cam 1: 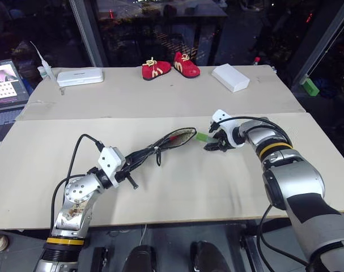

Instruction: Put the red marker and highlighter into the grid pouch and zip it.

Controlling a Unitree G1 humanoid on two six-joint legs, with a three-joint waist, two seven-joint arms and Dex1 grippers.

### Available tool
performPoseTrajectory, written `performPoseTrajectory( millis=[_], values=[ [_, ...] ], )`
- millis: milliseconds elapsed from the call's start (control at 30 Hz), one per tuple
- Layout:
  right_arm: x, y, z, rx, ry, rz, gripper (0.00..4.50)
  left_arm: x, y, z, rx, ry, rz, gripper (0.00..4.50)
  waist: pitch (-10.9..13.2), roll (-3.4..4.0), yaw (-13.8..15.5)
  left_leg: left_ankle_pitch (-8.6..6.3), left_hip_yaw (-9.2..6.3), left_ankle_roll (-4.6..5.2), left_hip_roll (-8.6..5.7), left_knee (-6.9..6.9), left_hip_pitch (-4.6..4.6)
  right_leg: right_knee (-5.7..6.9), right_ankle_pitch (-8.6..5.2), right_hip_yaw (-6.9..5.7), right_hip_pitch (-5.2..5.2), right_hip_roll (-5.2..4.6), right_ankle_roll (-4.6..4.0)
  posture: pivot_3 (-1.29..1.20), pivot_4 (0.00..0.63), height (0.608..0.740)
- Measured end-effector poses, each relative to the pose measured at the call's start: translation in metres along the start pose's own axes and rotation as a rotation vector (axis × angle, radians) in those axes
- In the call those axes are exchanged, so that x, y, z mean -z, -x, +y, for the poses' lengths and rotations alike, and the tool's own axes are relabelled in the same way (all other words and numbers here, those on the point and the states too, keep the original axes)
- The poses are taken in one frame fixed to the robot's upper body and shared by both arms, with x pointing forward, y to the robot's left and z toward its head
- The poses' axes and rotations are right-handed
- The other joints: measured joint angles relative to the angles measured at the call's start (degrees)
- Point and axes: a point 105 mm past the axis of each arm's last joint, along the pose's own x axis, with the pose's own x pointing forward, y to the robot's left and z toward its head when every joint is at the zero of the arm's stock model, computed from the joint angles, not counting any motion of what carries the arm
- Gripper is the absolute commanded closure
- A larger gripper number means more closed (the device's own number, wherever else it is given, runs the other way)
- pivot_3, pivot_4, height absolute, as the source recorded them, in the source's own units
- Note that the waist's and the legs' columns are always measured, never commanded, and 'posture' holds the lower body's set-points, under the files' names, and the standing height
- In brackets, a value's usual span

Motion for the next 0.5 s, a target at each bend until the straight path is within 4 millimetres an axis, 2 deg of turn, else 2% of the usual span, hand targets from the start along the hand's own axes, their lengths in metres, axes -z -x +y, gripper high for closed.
performPoseTrajectory(
  millis=[100,233,267,400,500],
  values=[
    [0.002,0.004,0.008,-0.099,0.004,0.005,1.04,-0.002,0.000,0.000,-0.004,0.004,-0.007,4.50,0.0,-0.01,-0.1,0.00,-0.01,0.00,0.00,-0.01,0.00,0.00,0.00,0.00,-0.01,0.01,0.00,0.00,0.150,0.740],
    [0.006,0.007,0.010,-0.128,0.003,0.006,2.01,-0.002,0.000,0.001,-0.008,0.007,-0.009,4.50,0.0,-0.01,-0.1,0.00,-0.01,0.00,0.00,-0.01,0.00,0.00,0.00,0.00,0.00,0.00,0.00,0.00,0.150,0.740],
    [0.007,0.007,0.008,-0.107,0.000,0.005,2.48,-0.002,0.000,0.001,-0.009,0.009,-0.010,4.50,0.0,-0.02,-0.1,0.00,-0.01,0.00,0.00,-0.01,0.00,0.00,0.00,0.00,0.00,0.00,0.00,0.00,0.150,0.740],
    [0.013,0.003,-0.002,0.004,-0.022,-0.020,3.49,-0.002,-0.001,0.001,-0.011,0.014,-0.014,4.50,-0.2,-0.23,0.1,0.00,0.00,-0.01,0.00,-0.01,0.20,-0.02,-0.01,0.00,0.20,-0.02,-0.01,0.00,0.150,0.740],
    [0.017,0.000,-0.006,0.052,-0.009,-0.025,3.49,-0.004,-0.003,0.001,-0.009,0.014,-0.024,4.50,-0.3,-0.32,0.3,0.00,-0.02,-0.01,0.00,0.00,0.66,-0.28,-0.01,-0.04,0.78,-0.08,-0.03,0.00,0.150,0.740]
  ],
)
